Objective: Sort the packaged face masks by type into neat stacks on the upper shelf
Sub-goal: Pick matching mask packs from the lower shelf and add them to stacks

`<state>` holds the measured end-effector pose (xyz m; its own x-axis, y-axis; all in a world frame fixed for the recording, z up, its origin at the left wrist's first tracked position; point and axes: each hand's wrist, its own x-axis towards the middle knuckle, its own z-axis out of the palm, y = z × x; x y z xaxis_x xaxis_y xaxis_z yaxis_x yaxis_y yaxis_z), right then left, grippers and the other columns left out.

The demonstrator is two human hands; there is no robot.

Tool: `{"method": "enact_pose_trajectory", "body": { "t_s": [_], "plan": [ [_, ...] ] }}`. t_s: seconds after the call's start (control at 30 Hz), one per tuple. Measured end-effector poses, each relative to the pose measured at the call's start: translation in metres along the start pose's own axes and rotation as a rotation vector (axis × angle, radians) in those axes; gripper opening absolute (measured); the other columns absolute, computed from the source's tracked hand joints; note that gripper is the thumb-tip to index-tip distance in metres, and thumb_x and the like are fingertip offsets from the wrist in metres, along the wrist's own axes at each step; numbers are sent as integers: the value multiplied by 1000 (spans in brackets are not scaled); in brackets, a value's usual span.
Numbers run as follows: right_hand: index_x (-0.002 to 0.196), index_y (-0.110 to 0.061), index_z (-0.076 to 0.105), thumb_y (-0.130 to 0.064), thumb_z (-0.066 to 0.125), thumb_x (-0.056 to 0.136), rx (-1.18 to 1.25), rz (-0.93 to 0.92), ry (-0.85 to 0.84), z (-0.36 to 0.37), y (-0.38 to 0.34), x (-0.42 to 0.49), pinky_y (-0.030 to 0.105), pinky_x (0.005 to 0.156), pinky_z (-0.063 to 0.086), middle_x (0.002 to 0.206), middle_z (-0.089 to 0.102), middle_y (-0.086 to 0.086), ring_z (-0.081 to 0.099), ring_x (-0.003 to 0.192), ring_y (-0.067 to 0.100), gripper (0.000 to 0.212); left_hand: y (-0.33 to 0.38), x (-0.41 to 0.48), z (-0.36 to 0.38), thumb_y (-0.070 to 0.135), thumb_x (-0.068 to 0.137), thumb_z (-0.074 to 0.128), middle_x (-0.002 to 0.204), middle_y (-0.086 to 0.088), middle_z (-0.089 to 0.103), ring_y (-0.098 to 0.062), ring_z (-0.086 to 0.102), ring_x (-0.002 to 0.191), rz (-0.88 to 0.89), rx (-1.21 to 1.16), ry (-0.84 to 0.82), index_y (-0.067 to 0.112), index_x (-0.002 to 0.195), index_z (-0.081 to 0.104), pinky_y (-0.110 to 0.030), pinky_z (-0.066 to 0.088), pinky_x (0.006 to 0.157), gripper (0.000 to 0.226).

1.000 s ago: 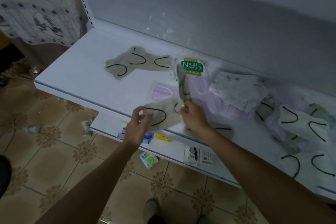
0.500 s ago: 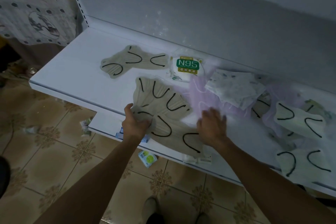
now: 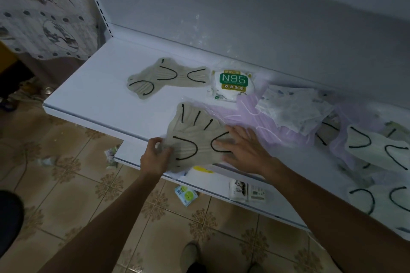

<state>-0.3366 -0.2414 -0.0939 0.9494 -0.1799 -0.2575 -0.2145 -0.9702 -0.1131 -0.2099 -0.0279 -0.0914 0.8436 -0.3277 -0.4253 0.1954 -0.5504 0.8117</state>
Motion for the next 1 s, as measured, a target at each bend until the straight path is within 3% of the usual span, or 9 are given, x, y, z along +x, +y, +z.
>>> {"method": "enact_pose_trajectory", "body": {
  "t_s": [0.07,0.2,0.37,0.43,0.53,0.63,0.7,0.83,1.0],
  "plan": [
    [144,-41,28,-27,42,95,34,66,-5,1,-9,5,51,115,-2,158,0,7,-1,145,26,53,2,-3,0,26,78,73,104,-10,55,-30,56,93,22,43,-16,14,119,44,-39,52,78,51],
    [151,-23,12,-16,53,87,237,246,197,-7,-23,5,38,116,9,157,7,12,9,144,28,76,17,-15,-11,0,78,63,85,-9,55,-30,55,76,249,158,59,14,120,42,-26,43,55,49],
    [149,-17,18,-9,83,62,1031,455,132,-51,-24,-1,28,105,32,150,29,3,29,138,23,109,47,-42,-52,-13,75,61,69,-6,51,-23,49,58,496,164,21,15,136,23,-39,47,58,77],
    [134,-17,43,-18,87,48,1142,389,3,-72,-28,-6,40,102,43,134,49,4,43,129,28,96,63,-57,-72,-11,75,64,70,-4,50,-20,48,58,517,184,49,14,130,27,-34,47,57,71],
    [115,-8,59,2,77,64,1205,230,-33,-109,-52,-22,37,82,52,112,64,15,60,108,31,54,83,-84,-107,-7,76,67,80,-5,53,-20,54,64,490,165,160,15,115,39,-18,44,53,53],
    [100,-5,63,7,70,72,1107,36,-6,-151,-88,-43,36,77,51,94,68,14,64,88,24,31,97,-119,-150,-2,77,68,100,-8,60,-28,60,94,441,118,277,12,109,52,-35,50,76,38],
    [93,-11,63,6,70,72,1036,-64,71,-187,-112,-60,35,79,51,87,66,3,61,83,17,28,110,-150,-177,1,80,67,111,-11,62,-28,59,104,437,58,332,8,114,56,-41,51,83,36],
    [102,-11,63,0,74,72,988,-229,287,-252,-149,-91,35,78,51,89,65,7,60,84,17,34,144,-210,-214,-1,83,62,102,-9,63,-19,59,87,576,-42,504,15,102,57,-24,45,62,24],
    [113,-15,55,-12,71,82,1181,-277,627,-343,-149,-134,26,77,50,98,65,9,62,89,17,35,207,-252,-221,14,75,69,88,-5,63,-26,61,84,759,-256,564,22,84,56,-38,52,68,17]
  ]
}}
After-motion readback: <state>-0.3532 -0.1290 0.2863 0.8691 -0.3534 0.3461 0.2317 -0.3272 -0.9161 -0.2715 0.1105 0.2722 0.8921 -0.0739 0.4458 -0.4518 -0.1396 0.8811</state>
